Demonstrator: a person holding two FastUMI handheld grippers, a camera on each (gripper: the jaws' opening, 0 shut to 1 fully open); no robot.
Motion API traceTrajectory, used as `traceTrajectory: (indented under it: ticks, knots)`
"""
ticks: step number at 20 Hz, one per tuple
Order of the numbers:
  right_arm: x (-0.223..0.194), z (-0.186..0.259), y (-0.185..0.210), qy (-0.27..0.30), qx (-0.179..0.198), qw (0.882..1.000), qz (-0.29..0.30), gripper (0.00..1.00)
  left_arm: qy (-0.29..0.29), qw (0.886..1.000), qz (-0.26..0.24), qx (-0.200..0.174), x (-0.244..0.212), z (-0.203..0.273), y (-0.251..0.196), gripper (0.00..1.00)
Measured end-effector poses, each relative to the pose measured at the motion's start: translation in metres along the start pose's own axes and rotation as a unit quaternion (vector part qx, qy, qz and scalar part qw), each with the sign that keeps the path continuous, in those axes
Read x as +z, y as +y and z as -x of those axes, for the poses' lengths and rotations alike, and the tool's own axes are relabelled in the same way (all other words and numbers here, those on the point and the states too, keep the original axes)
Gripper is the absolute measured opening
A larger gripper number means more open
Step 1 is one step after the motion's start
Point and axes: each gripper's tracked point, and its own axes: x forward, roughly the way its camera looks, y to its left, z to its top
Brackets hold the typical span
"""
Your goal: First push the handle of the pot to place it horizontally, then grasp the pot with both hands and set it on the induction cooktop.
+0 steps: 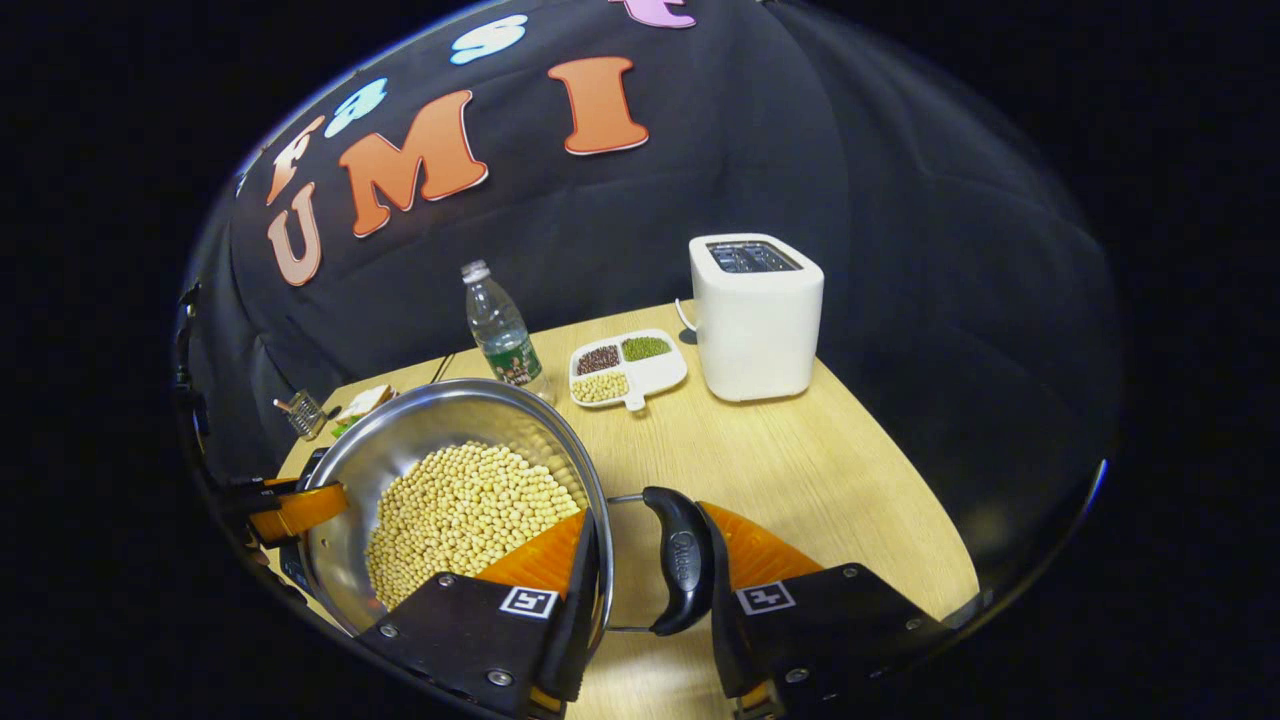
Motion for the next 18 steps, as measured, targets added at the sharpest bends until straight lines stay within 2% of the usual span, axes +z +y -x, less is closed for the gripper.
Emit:
traceTrajectory:
  ticks: [1, 2, 4, 6, 7, 13, 14, 15, 18]
  knots:
    - [0.005, 0.007, 0.007, -0.004, 0.002, 1.0, 0.003, 0.51, -0.004, 1.0, 0.0, 0.0, 0.005, 0.007, 0.004, 0.56]
    - [0.01, 0.012, 0.011, -0.008, 0.003, 1.0, 0.004, 0.5, -0.009, 1.0, 0.001, 0.002, 0.01, 0.014, 0.009, 0.59]
    - [0.016, 0.021, 0.026, -0.012, 0.009, 1.0, 0.006, 0.5, -0.014, 1.0, 0.005, 0.005, 0.017, 0.025, 0.02, 0.56]
    - [0.025, 0.025, 0.046, -0.015, 0.014, 1.0, 0.01, 0.51, -0.016, 1.0, 0.012, 0.007, 0.019, 0.035, 0.036, 0.63]
    - [0.025, 0.026, 0.055, -0.015, 0.016, 1.0, 0.014, 0.51, -0.016, 1.0, 0.016, 0.01, 0.021, 0.039, 0.044, 0.56]
    - [0.03, 0.03, 0.118, -0.016, 0.039, 0.999, 0.027, 0.5, -0.016, 0.999, 0.031, 0.031, 0.023, 0.066, 0.105, 0.56]
    - [0.029, 0.029, 0.13, -0.015, 0.043, 0.999, 0.028, 0.51, -0.016, 0.999, 0.032, 0.035, 0.027, 0.065, 0.121, 0.63]
    - [0.028, 0.029, 0.142, -0.014, 0.048, 0.998, 0.029, 0.51, -0.016, 0.998, 0.035, 0.04, 0.027, 0.068, 0.133, 0.56]
    - [0.027, 0.025, 0.177, -0.015, 0.06, 0.997, 0.035, 0.5, -0.018, 0.997, 0.045, 0.054, 0.025, 0.078, 0.166, 0.56]
